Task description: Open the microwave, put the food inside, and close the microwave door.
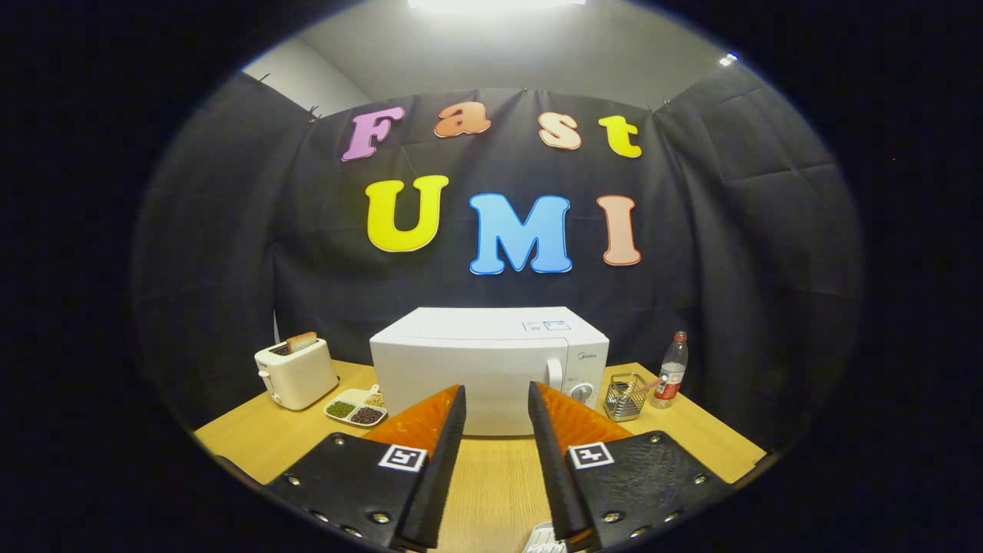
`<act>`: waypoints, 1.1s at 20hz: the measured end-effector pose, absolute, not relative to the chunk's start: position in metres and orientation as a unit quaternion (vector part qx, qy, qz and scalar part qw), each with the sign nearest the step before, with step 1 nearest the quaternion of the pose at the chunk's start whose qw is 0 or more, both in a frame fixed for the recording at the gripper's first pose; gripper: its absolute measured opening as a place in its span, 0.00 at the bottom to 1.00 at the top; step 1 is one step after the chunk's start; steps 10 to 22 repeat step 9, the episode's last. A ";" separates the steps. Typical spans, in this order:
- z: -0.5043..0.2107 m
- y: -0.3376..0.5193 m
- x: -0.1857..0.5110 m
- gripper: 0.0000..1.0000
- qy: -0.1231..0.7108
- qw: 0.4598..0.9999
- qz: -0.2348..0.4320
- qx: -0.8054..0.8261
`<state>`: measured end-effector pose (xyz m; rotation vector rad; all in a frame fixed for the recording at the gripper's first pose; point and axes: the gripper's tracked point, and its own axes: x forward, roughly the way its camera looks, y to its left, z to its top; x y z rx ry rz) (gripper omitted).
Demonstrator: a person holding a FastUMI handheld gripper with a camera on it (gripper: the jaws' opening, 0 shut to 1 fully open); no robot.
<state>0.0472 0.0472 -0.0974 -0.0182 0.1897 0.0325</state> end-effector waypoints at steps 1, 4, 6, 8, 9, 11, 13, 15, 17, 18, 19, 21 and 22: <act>-0.098 0.049 0.040 0.62 0.094 0.995 0.014 -0.012; -0.084 0.052 0.020 0.97 0.081 0.997 0.009 -0.001; -0.076 0.050 0.014 0.97 0.070 0.998 0.004 -0.003; -0.067 0.048 0.011 0.97 0.060 0.998 -0.001 0.001; -0.063 0.050 0.011 0.97 0.056 0.998 0.000 0.007; -0.063 0.050 0.011 0.97 0.056 0.998 0.000 0.007; -0.063 0.050 0.011 0.97 0.056 0.998 0.000 0.007; -0.063 0.050 0.011 0.97 0.056 0.998 0.000 0.007; -0.063 0.050 0.011 0.97 0.056 0.998 0.000 0.007; -0.063 0.050 0.011 0.97 0.056 0.998 0.000 0.007; -0.063 0.050 0.011 0.97 0.056 0.998 0.000 0.007; -0.063 0.050 0.011 0.97 0.056 0.998 0.000 0.007; -0.063 0.050 0.011 0.97 0.056 0.998 0.000 0.007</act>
